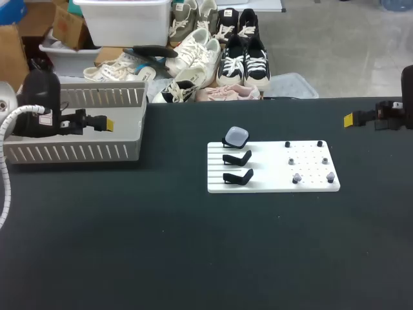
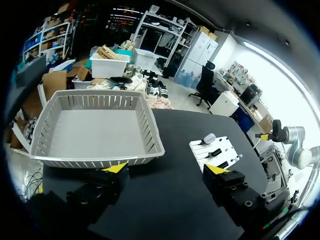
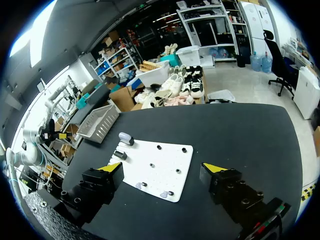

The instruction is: Pick up each earbud case from the left stands, insert the matching earbuds, close the lid, and place the case in the box.

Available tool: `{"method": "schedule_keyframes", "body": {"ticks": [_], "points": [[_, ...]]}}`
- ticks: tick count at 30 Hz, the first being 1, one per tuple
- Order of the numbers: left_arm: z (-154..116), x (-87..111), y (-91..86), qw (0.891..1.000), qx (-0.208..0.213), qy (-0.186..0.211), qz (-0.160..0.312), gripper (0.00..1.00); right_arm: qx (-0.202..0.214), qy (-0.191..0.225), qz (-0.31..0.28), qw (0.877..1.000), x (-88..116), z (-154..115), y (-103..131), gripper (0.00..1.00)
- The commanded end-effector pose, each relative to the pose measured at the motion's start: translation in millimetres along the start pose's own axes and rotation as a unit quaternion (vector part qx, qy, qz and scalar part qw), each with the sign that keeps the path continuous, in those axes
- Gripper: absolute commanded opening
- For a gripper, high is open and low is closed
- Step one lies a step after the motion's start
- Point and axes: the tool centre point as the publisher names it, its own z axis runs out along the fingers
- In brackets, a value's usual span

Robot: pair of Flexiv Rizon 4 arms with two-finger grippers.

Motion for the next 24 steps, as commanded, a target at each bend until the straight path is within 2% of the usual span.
{"method": "schedule_keyframes", "body": {"ticks": [1, 5, 9, 13, 15, 19, 24], "points": [[5.5, -10.2, -6.0, 0.999, 0.037, -0.003, 0.027, 1.00, -0.002, 0.001, 0.000, 1.000, -0.4, 0.7, -1.0, 1.00], [14.1, -22.7, -20.6, 0.993, 0.045, -0.011, 0.108, 1.00, -0.002, 0.001, 0.000, 1.000, -0.4, 0.7, -1.0, 1.00], [21.5, -36.2, -38.4, 0.978, 0.083, -0.031, 0.188, 1.00, -0.002, 0.001, 0.000, 1.000, -0.4, 0.7, -1.0, 1.00], [29.5, -47.5, -50.3, 0.967, 0.129, -0.026, 0.218, 1.00, -0.002, 0.001, 0.000, 1.000, -0.4, 0.7, -1.0, 1.00], [34.6, -53.6, -56.8, 0.958, 0.151, -0.025, 0.242, 1.00, -0.002, 0.001, 0.000, 1.000, -0.4, 0.7, -1.0, 1.00], [47.4, -59.8, -67.0, 0.937, 0.163, -0.033, 0.308, 1.00, -0.002, 0.001, 0.000, 1.000, -0.4, 0.7, -1.0, 1.00], [65.4, -63.9, -78.8, 0.916, 0.204, -0.009, 0.345, 1.00, -0.002, 0.001, 0.000, 1.000, -0.4, 0.7, -1.0, 1.00]]}}
